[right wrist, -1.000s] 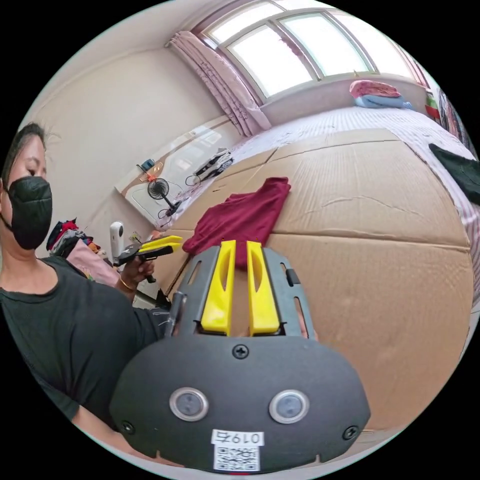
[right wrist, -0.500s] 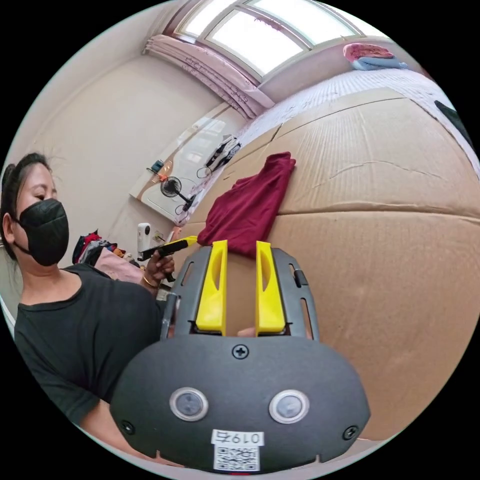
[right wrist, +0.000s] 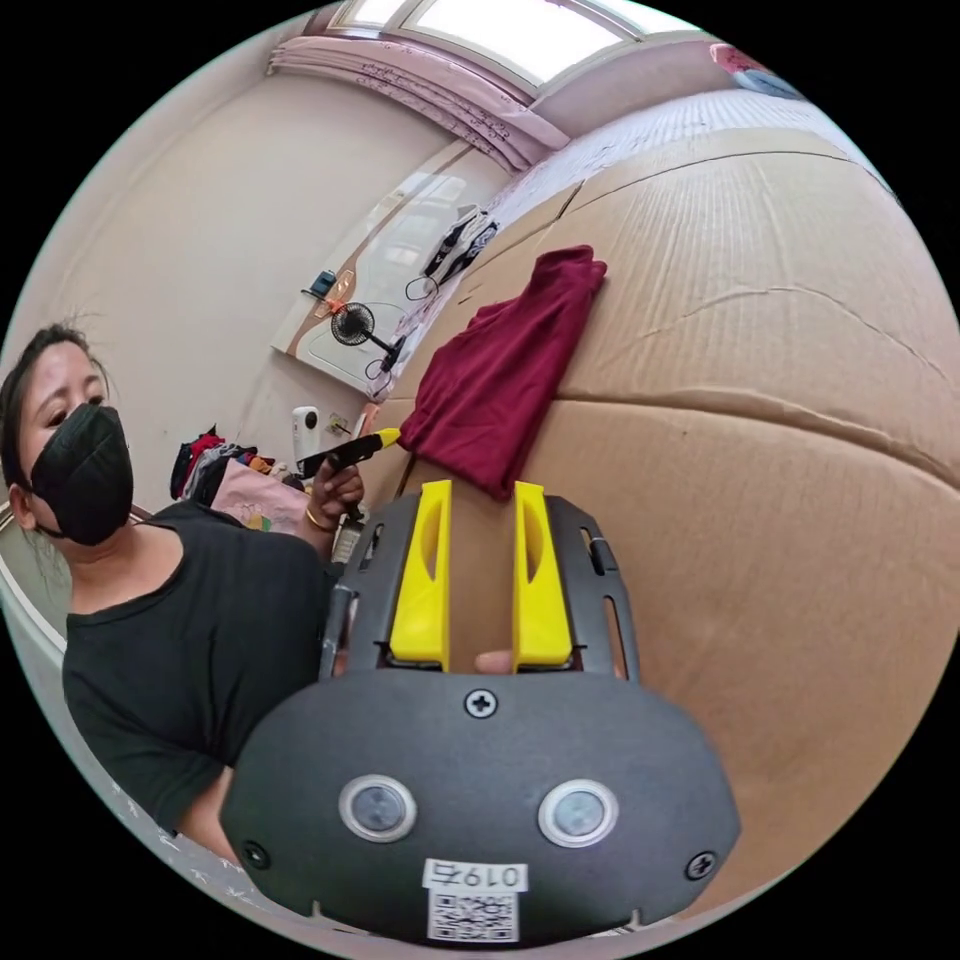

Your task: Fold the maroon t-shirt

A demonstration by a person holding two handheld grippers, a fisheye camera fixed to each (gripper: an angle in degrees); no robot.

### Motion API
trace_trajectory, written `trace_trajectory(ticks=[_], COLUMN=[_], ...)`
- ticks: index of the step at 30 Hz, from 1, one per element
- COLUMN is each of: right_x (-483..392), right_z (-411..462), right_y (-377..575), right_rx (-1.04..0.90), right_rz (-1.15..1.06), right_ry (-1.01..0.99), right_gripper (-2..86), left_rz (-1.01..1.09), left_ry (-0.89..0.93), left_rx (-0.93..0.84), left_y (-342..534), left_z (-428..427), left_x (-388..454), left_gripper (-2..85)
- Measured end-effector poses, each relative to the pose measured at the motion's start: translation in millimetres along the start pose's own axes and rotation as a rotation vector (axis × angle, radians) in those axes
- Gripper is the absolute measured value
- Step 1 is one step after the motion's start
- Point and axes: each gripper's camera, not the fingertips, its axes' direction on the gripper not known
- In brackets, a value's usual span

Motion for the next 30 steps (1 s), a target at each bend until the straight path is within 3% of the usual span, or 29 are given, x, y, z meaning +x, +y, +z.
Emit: trace_trajectory(ticks=[15,30], right_x=[-12,-51], right_z=[23,44], right_y=[-64,-149], right_rx=[-0.076,-0.371], right_rz=[-0.008,-0.160], right_ry=[-0.022,0.047], right_gripper=[4.0,-0.4], left_rz=[0.068,0.065], left_ry=[-0.014,0.067], left_rx=[-0.004,-0.165], left_y=[-23,-71], left_z=[-19,-33], left_x=[-11,-55], left_gripper=[1.2,1.2])
